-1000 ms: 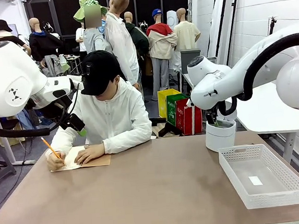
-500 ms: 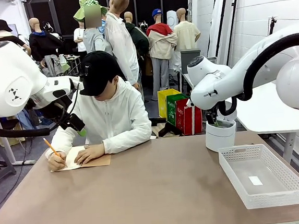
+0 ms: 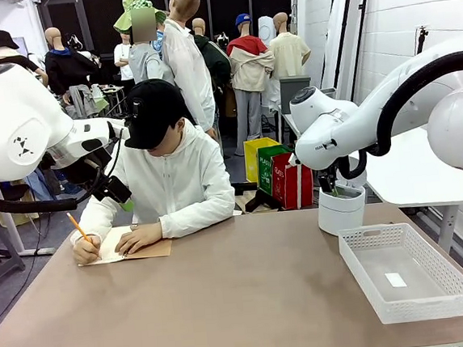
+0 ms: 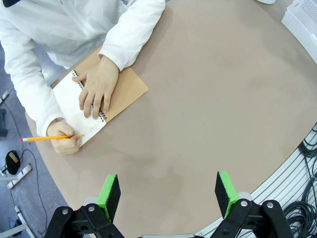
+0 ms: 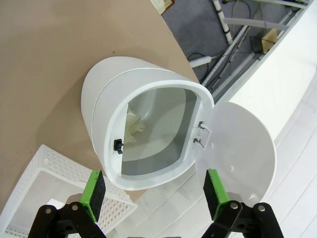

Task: Sort the paper based on its condition.
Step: If a person hands you a paper, place it in the Organizing basket , and if it's crumpled, put it in the Trash can.

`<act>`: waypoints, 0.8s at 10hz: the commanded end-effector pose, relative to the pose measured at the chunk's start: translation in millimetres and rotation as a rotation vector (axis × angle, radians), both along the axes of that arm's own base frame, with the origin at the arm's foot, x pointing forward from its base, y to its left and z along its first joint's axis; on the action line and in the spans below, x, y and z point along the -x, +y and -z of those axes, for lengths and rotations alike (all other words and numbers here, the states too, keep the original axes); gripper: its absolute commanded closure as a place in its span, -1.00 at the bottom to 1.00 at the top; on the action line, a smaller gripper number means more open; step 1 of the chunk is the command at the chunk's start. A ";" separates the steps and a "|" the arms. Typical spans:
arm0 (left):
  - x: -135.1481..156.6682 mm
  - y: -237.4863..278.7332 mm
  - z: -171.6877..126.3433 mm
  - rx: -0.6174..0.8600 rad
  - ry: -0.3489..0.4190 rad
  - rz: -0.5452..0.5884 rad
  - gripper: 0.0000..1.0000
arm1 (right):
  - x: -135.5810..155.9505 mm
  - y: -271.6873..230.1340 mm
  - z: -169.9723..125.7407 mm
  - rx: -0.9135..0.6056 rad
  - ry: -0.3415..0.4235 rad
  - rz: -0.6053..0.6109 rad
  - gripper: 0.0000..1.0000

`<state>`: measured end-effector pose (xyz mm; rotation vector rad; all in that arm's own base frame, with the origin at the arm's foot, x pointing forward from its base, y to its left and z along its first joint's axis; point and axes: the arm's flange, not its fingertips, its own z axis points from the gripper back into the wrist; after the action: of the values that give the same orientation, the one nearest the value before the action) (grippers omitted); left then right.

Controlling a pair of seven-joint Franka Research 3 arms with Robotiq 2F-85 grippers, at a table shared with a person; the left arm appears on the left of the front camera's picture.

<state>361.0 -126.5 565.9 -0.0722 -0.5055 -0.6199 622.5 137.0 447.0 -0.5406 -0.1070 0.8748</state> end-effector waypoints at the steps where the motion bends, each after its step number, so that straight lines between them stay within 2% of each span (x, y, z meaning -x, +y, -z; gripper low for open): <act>1: 0.4 0.7 -1.0 0.005 -0.001 0.001 -1.00 | 2.1 7.6 -8.2 -0.063 -0.007 -0.026 -1.00; 4: 0.4 0.7 -1.0 0.005 -0.001 0.001 -1.00 | 18.4 30.6 -32.6 -0.137 -0.001 -0.090 -1.00; 6: 0.4 0.7 -1.0 0.005 -0.001 0.001 -1.00 | 40.5 47.8 -45.5 -0.235 0.022 -0.136 -1.00; 8: 0.4 0.7 -1.0 0.005 -0.001 0.001 -1.00 | 74.9 67.4 -53.3 -0.355 0.034 -0.223 -1.00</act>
<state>361.0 -126.6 565.8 -0.0720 -0.5054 -0.6202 570.5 211.1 505.4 -0.2663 -0.2562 1.0038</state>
